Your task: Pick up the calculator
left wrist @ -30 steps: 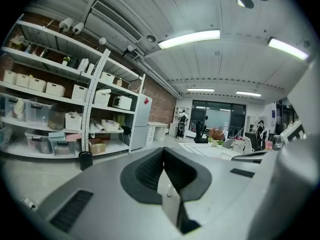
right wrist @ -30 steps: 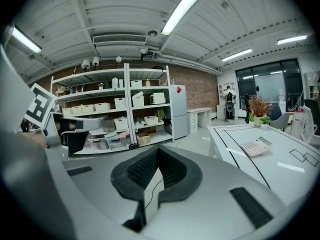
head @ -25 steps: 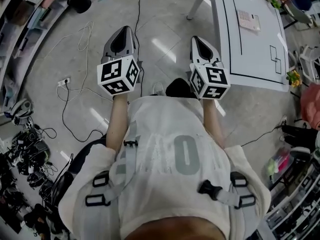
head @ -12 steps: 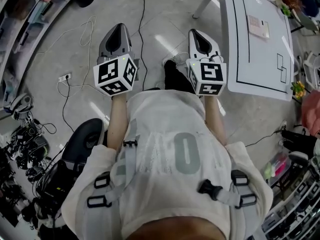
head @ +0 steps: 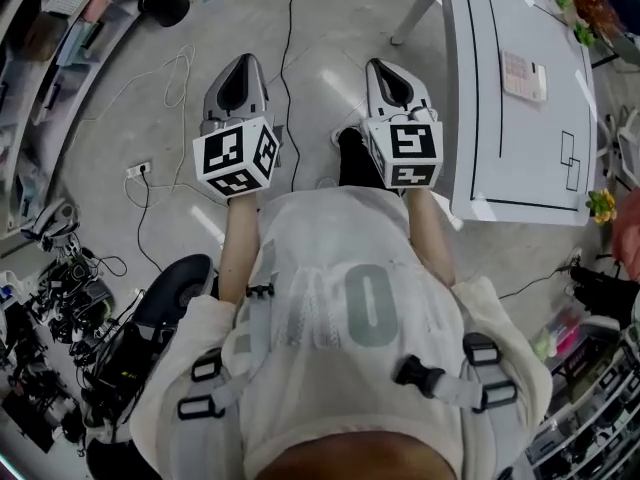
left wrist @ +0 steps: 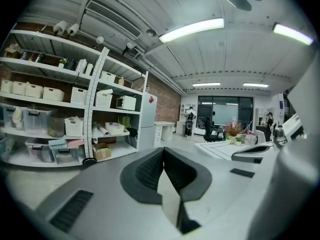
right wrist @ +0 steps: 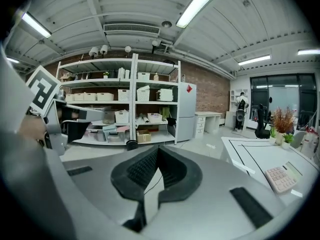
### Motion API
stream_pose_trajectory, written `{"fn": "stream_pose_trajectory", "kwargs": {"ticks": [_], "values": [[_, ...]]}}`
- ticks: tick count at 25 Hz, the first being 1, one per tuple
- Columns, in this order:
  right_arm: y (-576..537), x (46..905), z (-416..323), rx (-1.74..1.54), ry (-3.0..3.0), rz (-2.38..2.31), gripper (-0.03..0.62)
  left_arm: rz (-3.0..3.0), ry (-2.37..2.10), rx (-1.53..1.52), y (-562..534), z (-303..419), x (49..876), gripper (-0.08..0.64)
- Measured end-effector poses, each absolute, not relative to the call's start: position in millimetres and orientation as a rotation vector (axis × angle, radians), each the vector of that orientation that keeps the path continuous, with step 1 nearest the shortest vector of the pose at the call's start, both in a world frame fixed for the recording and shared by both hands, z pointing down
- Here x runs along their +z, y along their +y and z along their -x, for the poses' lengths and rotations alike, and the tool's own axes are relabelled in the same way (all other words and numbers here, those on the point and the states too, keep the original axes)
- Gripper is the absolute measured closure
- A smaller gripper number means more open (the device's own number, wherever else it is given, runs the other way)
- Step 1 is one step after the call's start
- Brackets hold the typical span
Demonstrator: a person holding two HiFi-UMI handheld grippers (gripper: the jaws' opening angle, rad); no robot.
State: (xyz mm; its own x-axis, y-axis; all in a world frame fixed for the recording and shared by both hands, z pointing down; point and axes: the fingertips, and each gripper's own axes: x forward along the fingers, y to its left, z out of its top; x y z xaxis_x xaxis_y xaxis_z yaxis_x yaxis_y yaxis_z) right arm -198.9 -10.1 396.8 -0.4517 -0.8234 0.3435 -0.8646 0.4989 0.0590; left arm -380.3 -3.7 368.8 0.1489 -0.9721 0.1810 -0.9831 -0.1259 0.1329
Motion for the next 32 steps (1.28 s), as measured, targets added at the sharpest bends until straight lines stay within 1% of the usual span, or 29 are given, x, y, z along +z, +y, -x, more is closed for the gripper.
{"fn": "stream_pose_trajectory", "kwargs": {"ticks": [5,11,17,20,25,29,32], "values": [[-72,392,174,0.203,-2.406,-1.445,0.586,-2.254,-1.878,0.072,-73,346,352,0.538],[-148,387,116,0.288,-2.357,-1.579,0.586,-2.346,-1.774,0.120,-165,287,345,0.538],[-208,394,39,0.369,-2.252,-1.765,0.586,-2.494,-1.557,0.196,-251,198,353,0.538],[-226,401,-9,0.389,-2.164,-1.873,0.586,-2.575,-1.442,0.177,-283,148,351,0.538],[-210,397,-84,0.441,-1.966,-2.120,0.586,-2.697,-1.178,0.145,-300,58,352,0.538],[-165,389,-143,0.465,-1.763,-2.351,0.586,-2.849,-0.874,0.119,-288,-32,336,0.538],[-133,388,-176,0.481,-1.611,-2.495,0.586,-2.921,-0.672,0.106,-269,-86,327,0.538]]}}
